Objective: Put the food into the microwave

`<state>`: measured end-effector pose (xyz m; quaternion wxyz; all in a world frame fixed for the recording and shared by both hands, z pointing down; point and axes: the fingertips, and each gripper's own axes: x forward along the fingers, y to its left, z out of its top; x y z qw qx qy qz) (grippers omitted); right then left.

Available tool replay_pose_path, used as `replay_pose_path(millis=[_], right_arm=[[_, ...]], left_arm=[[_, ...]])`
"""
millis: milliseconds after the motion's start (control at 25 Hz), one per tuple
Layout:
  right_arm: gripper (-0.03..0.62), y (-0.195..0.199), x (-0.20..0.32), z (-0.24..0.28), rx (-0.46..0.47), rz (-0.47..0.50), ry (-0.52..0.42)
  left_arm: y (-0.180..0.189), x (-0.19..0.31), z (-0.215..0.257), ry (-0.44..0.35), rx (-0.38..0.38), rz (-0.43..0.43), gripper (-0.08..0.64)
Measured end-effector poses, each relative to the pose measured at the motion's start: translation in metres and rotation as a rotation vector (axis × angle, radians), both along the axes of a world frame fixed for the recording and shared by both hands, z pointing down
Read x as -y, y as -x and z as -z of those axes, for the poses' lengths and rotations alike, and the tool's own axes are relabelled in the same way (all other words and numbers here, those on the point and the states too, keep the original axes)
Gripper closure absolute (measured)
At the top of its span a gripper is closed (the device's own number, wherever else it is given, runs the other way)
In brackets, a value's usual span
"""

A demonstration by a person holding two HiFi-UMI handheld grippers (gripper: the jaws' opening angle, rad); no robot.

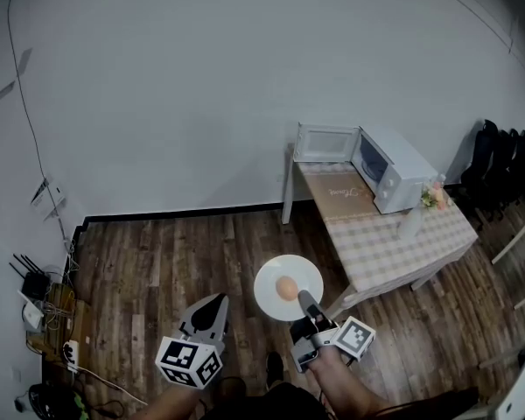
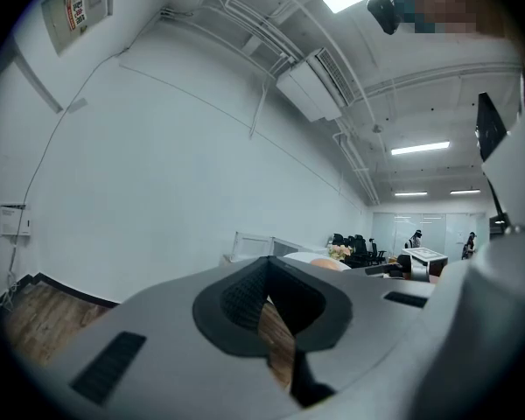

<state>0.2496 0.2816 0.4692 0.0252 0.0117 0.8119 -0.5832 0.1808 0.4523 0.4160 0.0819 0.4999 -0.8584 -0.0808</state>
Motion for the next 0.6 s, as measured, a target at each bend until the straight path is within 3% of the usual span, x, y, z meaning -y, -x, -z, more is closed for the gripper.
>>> replay_pose_path(millis=[360, 600], right_arm=[[0.565, 0.046, 0.057, 0.0, -0.008, 0.023, -0.014], [0.566, 0.071, 0.087, 0.006, 0.014, 0.034, -0.005]], left_arm=[[0.038, 0.062, 0.004, 0.0, -0.005, -0.01, 0.552], [0.064, 0.088, 0.005, 0.026, -0.005, 0.028, 0.552]])
